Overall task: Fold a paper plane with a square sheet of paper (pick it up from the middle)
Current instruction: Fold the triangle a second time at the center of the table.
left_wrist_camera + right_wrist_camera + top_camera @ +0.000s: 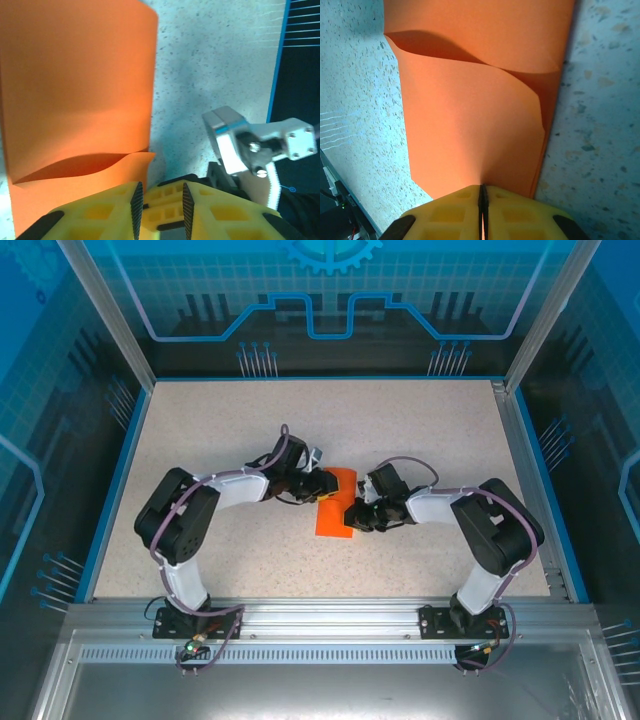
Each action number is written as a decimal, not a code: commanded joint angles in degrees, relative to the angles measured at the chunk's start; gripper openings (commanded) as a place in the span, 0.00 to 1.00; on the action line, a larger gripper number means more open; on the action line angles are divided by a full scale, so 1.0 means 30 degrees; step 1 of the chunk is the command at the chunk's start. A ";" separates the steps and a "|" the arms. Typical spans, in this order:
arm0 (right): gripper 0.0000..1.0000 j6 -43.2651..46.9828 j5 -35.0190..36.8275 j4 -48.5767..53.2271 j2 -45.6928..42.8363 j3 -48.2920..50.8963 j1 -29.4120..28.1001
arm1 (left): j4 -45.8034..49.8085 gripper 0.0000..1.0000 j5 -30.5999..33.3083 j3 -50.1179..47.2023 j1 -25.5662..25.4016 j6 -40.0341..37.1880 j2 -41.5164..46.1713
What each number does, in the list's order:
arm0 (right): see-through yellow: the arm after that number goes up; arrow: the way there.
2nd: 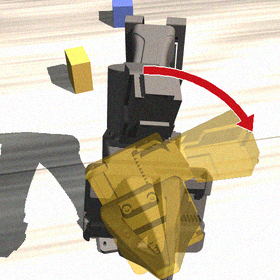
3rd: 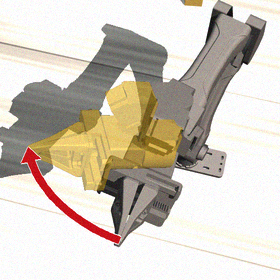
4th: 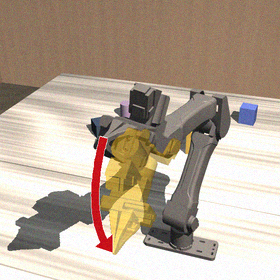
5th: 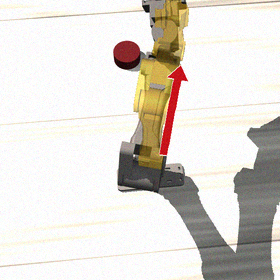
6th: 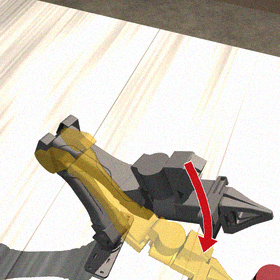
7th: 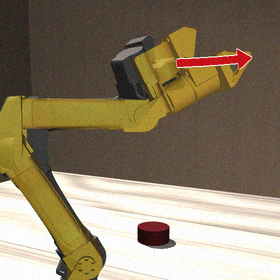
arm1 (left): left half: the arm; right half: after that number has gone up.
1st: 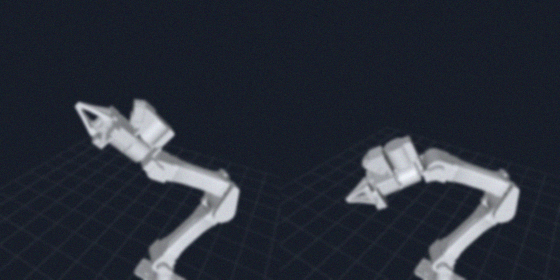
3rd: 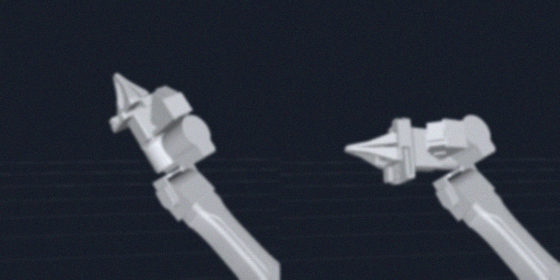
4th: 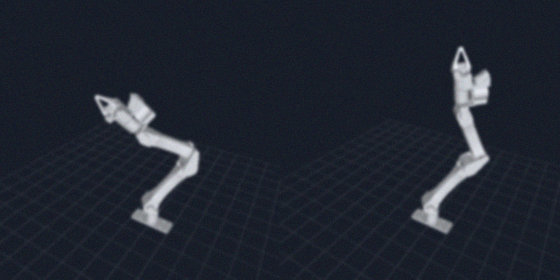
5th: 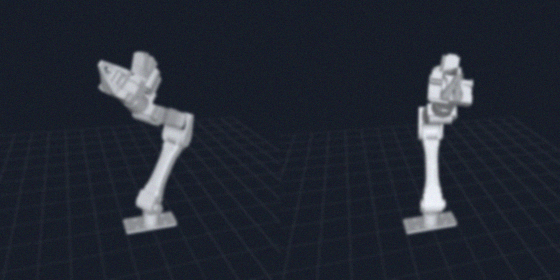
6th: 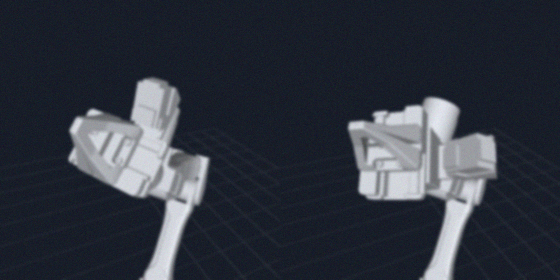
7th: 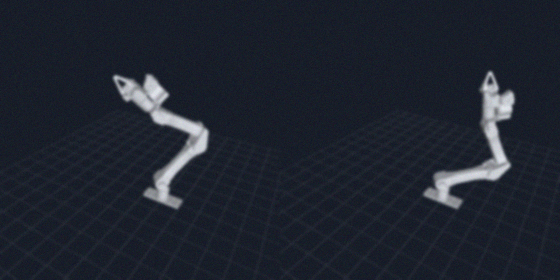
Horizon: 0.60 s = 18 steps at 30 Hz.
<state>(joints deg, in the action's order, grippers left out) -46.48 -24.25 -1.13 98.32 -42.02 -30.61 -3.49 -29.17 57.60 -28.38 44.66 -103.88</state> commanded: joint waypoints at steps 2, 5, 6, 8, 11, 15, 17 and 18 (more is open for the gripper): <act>0.12 0.0348 0.0725 0.1116 0.0380 0.0136 -0.0061 | 0.0139 0.25 -0.0157 -0.0317 -0.0215 0.0092 0.0173; 0.12 0.0304 0.0843 0.1203 0.0358 0.0146 -0.0064 | -0.0703 0.22 -0.0495 -0.0632 -0.0453 0.0678 -0.0304; 0.12 0.0290 0.0905 0.1196 0.0337 0.0150 -0.0077 | -0.0971 0.21 -0.0572 -0.0711 -0.0539 0.0817 -0.0509; 0.11 0.0260 0.0988 0.1247 0.0382 0.0166 -0.0068 | -0.1467 0.20 -0.0746 -0.0817 -0.0713 0.1097 -0.0885; 0.10 0.0230 0.1088 0.1335 0.0374 0.0236 -0.0079 | -0.2096 0.18 -0.0992 -0.1032 -0.0892 0.1506 -0.1259; 0.09 0.0187 0.1202 0.1369 0.0417 0.0280 -0.0080 | -0.2040 0.11 -0.1004 -0.1500 -0.1027 0.1608 -0.1126; 0.08 0.0199 0.1228 0.1408 0.0433 0.0299 -0.0078 | -0.1973 0.07 -0.0885 -0.1800 -0.1063 0.1681 -0.1004; 0.08 0.0157 0.1228 0.1401 0.0433 0.0322 -0.0072 | -0.2023 0.03 -0.0883 -0.1915 -0.1110 0.1795 -0.1023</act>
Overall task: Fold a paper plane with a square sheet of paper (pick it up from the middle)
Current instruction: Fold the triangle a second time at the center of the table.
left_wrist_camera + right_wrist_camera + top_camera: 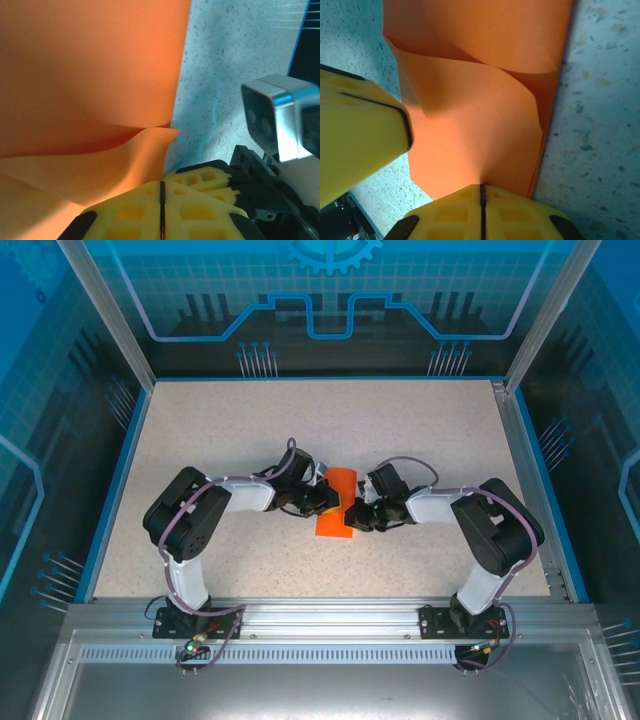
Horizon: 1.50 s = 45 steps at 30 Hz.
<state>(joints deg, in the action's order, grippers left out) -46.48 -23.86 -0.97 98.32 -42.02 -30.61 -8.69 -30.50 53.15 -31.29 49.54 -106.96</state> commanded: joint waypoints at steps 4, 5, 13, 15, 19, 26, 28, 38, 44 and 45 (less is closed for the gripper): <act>0.08 0.0197 0.1097 0.1416 0.0448 0.0266 -0.0079 | -0.0621 0.00 -0.0322 -0.0679 -0.0560 0.0558 -0.0249; 0.08 0.0198 0.1097 0.1436 0.0437 0.0248 -0.0079 | -0.0620 0.00 -0.0247 -0.0693 -0.0629 0.0569 -0.0291; 0.08 0.0307 0.1181 0.1690 0.0414 0.0197 -0.0080 | -0.0854 0.00 0.0400 -0.0934 -0.0714 0.0775 -0.0777; 0.08 0.0289 0.1211 0.1763 0.0418 0.0177 -0.0080 | -0.0855 0.00 0.0554 -0.0955 -0.0708 0.0671 -0.0931; 0.08 0.0375 0.1398 0.2043 0.0470 0.0122 -0.0080 | -0.0852 0.00 0.1176 -0.1258 -0.0679 0.0415 -0.1013; 0.07 0.0666 0.1885 0.2807 0.0462 0.0032 -0.0109 | -0.0323 0.00 0.2114 -0.1238 -0.0632 0.0015 -0.0943; 0.07 0.0810 0.1990 0.3030 0.0332 0.0032 -0.0086 | 0.0031 0.00 0.2437 -0.1119 -0.0514 -0.0241 -0.0768; 0.06 0.1633 0.2034 0.4124 0.0296 -0.0334 -0.0090 | -0.0088 0.00 0.2590 -0.0805 0.0694 -0.0687 -0.0691; 0.06 0.1901 0.2037 0.4398 0.0450 -0.0473 -0.0085 | 0.0434 0.00 0.2481 -0.0311 0.1253 -0.1383 -0.1056; 0.07 0.1899 0.2007 0.4367 0.0459 -0.0459 -0.0083 | 0.0436 0.00 0.2524 -0.0356 0.1392 -0.1446 -0.1124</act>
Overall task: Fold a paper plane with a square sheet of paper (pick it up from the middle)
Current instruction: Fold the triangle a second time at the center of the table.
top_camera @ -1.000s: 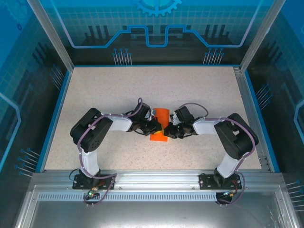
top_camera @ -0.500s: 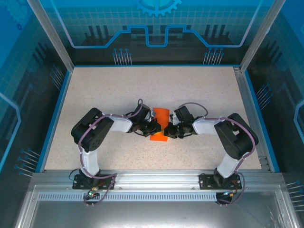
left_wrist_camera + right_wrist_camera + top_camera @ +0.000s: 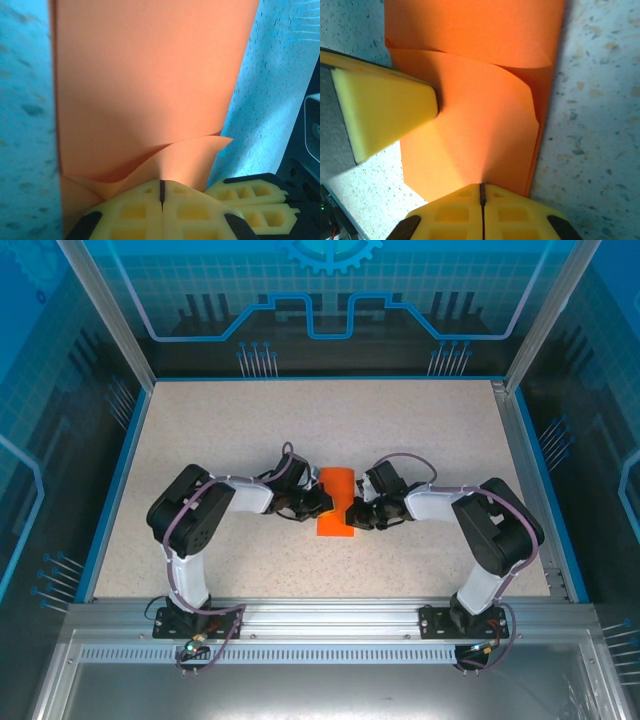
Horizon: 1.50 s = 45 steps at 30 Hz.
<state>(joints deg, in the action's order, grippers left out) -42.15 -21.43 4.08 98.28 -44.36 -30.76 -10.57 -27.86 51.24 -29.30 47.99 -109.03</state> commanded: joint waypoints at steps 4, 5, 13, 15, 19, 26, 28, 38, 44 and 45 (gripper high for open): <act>0.07 0.0457 0.1086 0.2648 0.0443 0.0328 -0.0037 | 0.0865 0.00 0.1613 0.0067 0.1329 -0.0963 -0.0541; 0.07 0.0457 0.1097 0.2613 0.0432 0.0343 -0.0055 | 0.0822 0.00 0.1559 0.0030 0.1498 -0.0994 -0.0527; 0.07 0.0371 0.0642 0.2274 0.0490 0.0274 -0.0058 | 0.1554 0.00 0.1277 0.0559 0.2282 -0.1579 0.0035; 0.08 0.0312 0.0618 0.2216 0.0517 0.0228 -0.0058 | 0.2082 0.00 0.1468 0.0714 0.2292 -0.1851 0.0426; 0.08 0.0197 0.0405 0.2062 0.0521 0.0110 -0.0091 | 0.2116 0.00 0.1151 0.0508 0.2268 -0.1807 0.1551; 0.09 0.0032 0.0480 0.1981 0.0496 -0.0040 -0.0172 | 0.2191 0.00 0.0136 0.0251 0.1681 -0.2017 0.2678; 0.09 -0.0040 0.0464 0.1946 0.0433 -0.0040 -0.0162 | 0.2194 0.00 -0.0307 0.0487 0.1047 -0.2193 0.2437; 0.10 -0.0118 -0.0365 0.1571 -0.0518 -0.0418 -0.0233 | 0.1527 0.00 -0.0694 0.0937 0.0311 -0.1567 -0.0122; 0.10 0.0447 -0.1014 0.1205 -0.1344 -0.0839 -0.0624 | 0.2362 0.00 -0.0072 0.0880 0.0309 -0.2042 -0.0390; 0.11 0.0555 -0.1224 0.1162 -0.1249 -0.0952 -0.0726 | 0.2410 0.00 -0.0067 0.0852 0.0325 -0.2071 -0.0425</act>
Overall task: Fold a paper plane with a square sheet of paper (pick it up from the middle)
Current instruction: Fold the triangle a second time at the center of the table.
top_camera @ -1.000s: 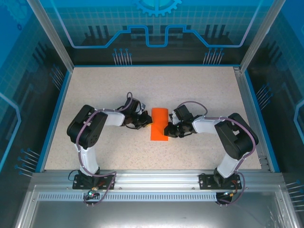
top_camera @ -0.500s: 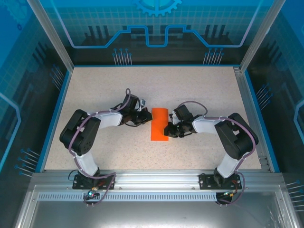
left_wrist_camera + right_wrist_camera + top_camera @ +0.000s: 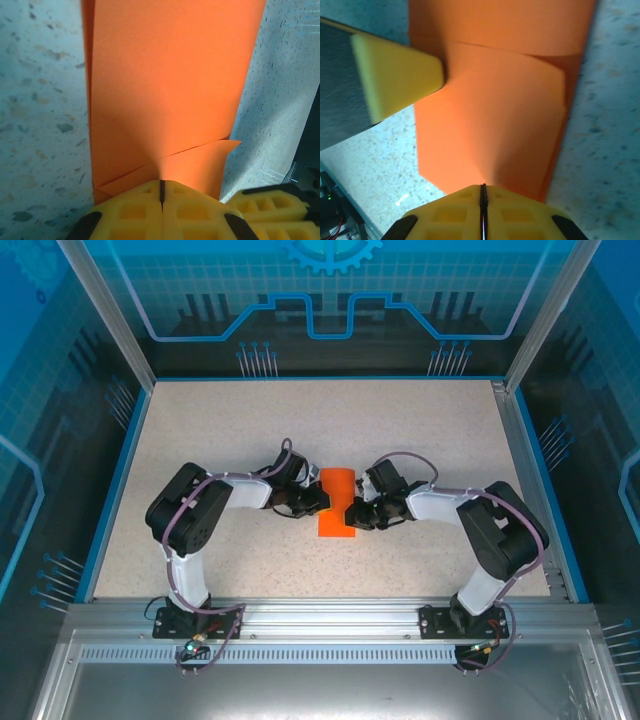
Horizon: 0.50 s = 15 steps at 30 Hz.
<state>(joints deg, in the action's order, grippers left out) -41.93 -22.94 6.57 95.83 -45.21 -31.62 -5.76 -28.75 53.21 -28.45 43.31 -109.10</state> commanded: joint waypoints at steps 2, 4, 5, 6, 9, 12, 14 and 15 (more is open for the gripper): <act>0.11 0.0616 -0.0910 0.0528 -0.0042 -0.1108 -0.0583 | 0.0814 0.00 0.0210 0.0142 0.0035 -0.0535 -0.0431; 0.11 0.0589 -0.0782 0.0632 0.0495 -0.1560 -0.0724 | 0.0805 0.00 0.0212 0.0145 0.0023 -0.0579 -0.0453; 0.11 0.0563 -0.0698 0.0666 0.0736 -0.1626 -0.0740 | 0.0799 0.00 0.0236 0.0142 0.0031 -0.0575 -0.0461; 0.11 0.0452 -0.0519 0.0654 0.0967 -0.1607 -0.0742 | 0.0794 0.00 0.0232 0.0127 0.0043 -0.0577 -0.0460; 0.11 0.0386 0.0082 0.0716 0.1778 -0.2202 -0.0669 | 0.0865 0.00 0.0222 0.0133 0.0022 -0.0609 -0.0431; 0.12 0.0348 -0.0403 0.0403 0.2624 -0.2077 -0.0652 | 0.0865 0.00 0.0310 0.0105 0.0040 -0.0569 -0.0372; 0.12 0.0381 -0.0687 0.0236 0.2825 -0.1842 -0.0682 | 0.0996 0.00 0.0412 0.0185 0.0023 -0.0604 -0.0431; 0.12 0.0428 -0.0500 0.0437 0.2809 -0.1834 -0.0655 | 0.1025 0.00 0.0488 0.0215 0.0020 -0.0601 -0.0431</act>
<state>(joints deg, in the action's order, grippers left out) -41.28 -23.99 6.79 103.37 -50.78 -33.28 -5.72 -28.73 53.21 -28.45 43.24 -109.14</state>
